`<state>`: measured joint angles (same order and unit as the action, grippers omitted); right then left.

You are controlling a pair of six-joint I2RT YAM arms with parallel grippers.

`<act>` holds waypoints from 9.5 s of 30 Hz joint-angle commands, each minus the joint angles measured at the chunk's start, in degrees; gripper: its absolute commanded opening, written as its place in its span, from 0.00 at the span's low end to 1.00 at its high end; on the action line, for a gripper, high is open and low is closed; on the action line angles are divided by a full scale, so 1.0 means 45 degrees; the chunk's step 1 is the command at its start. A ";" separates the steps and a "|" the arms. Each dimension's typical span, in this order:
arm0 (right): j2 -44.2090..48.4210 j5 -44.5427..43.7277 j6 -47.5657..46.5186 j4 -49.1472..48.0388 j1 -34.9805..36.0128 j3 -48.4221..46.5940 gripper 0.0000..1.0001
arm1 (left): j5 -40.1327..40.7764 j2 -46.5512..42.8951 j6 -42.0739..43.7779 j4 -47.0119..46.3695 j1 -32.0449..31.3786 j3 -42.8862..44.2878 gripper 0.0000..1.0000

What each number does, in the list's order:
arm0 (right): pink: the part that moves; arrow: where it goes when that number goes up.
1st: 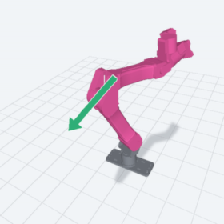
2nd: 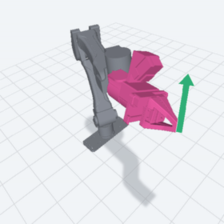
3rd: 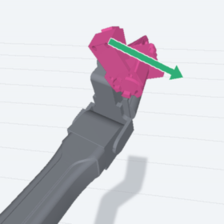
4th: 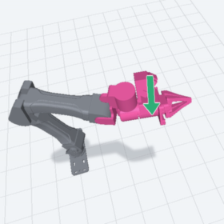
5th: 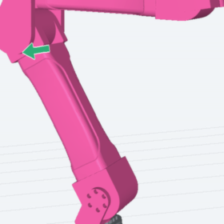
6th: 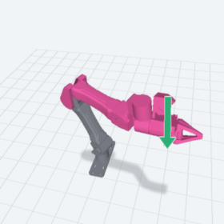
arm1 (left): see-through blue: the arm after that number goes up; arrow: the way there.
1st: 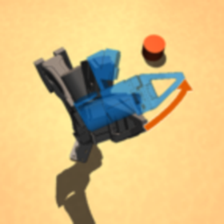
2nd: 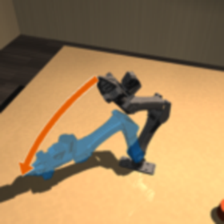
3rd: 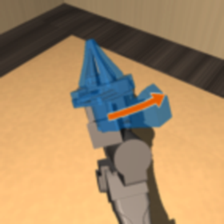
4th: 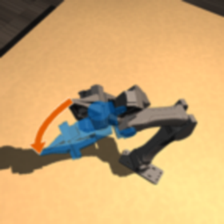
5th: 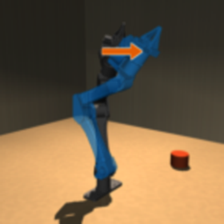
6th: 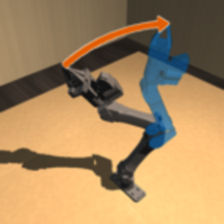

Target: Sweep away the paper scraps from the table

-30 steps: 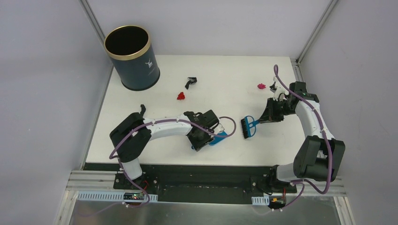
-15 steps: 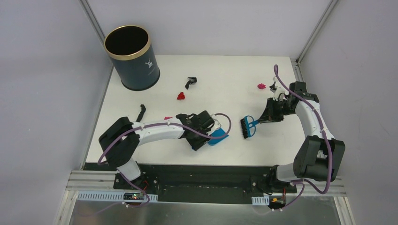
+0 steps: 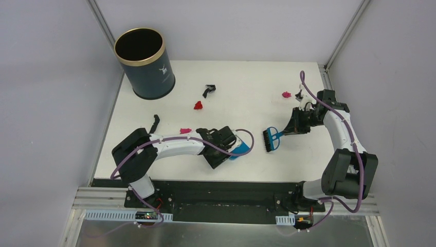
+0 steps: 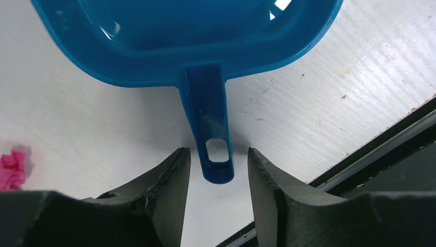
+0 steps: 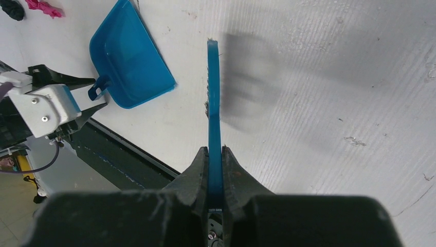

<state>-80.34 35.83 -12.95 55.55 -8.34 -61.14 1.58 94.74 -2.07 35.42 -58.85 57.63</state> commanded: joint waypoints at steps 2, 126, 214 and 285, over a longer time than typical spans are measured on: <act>-0.0039 0.0455 -0.0128 -0.0069 -0.0081 -0.0065 0.00 | 0.0265 0.0027 -0.0531 0.0346 -0.0148 0.0393 0.43; -0.7062 -0.4376 1.6976 -0.5435 0.6020 -0.6726 0.00 | 0.2058 -0.3587 -0.0745 0.1445 0.6764 0.1218 0.00; -0.9150 0.1783 1.0938 -0.6951 0.9807 -0.6715 0.00 | 0.2553 -0.4092 -0.0734 0.1620 0.6789 0.1237 0.00; -1.0366 -0.7078 -0.1620 0.1858 1.0035 -1.2865 0.00 | -0.1946 0.4285 0.0906 0.8243 0.4463 0.7431 0.00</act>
<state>-129.82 -11.35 -24.80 58.78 35.57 -120.57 -6.52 113.34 0.64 73.36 -38.30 88.33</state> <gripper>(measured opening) 0.078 0.215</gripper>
